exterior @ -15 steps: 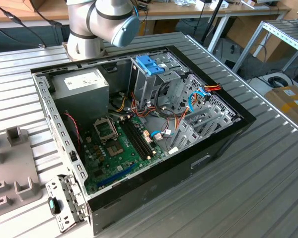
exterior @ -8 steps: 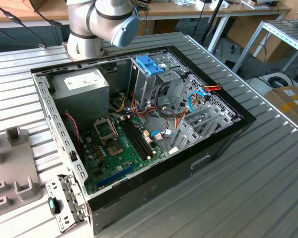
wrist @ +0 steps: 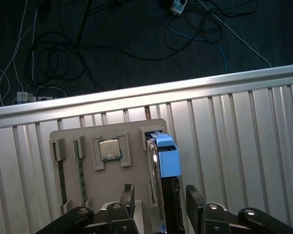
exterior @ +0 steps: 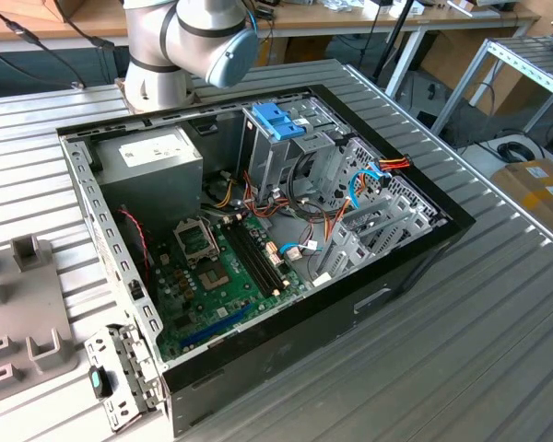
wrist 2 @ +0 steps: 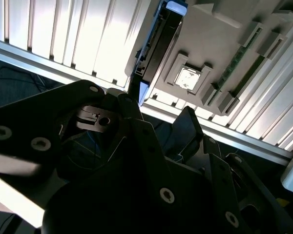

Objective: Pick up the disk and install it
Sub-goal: 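Pick up the disk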

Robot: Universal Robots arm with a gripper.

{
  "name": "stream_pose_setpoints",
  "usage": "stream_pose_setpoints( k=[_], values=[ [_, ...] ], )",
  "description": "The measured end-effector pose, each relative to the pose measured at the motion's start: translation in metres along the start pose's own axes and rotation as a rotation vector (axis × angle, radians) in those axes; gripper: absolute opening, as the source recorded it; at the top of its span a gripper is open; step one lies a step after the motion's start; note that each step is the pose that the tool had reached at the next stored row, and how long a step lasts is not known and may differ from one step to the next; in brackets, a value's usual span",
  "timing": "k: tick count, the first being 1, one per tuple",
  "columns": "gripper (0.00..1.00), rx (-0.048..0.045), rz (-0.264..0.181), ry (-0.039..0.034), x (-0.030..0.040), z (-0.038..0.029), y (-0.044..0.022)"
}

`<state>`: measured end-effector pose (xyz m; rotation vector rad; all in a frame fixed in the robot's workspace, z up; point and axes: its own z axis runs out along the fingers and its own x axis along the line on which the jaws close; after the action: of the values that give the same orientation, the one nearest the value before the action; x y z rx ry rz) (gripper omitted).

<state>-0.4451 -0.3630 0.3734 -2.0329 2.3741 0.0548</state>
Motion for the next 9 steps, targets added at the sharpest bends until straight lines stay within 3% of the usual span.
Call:
stream_pose_setpoints(
  k=[9],
  values=[
    [0.54,0.0000,0.000,0.0000,-0.0010,0.0045,0.0007]
  ],
)
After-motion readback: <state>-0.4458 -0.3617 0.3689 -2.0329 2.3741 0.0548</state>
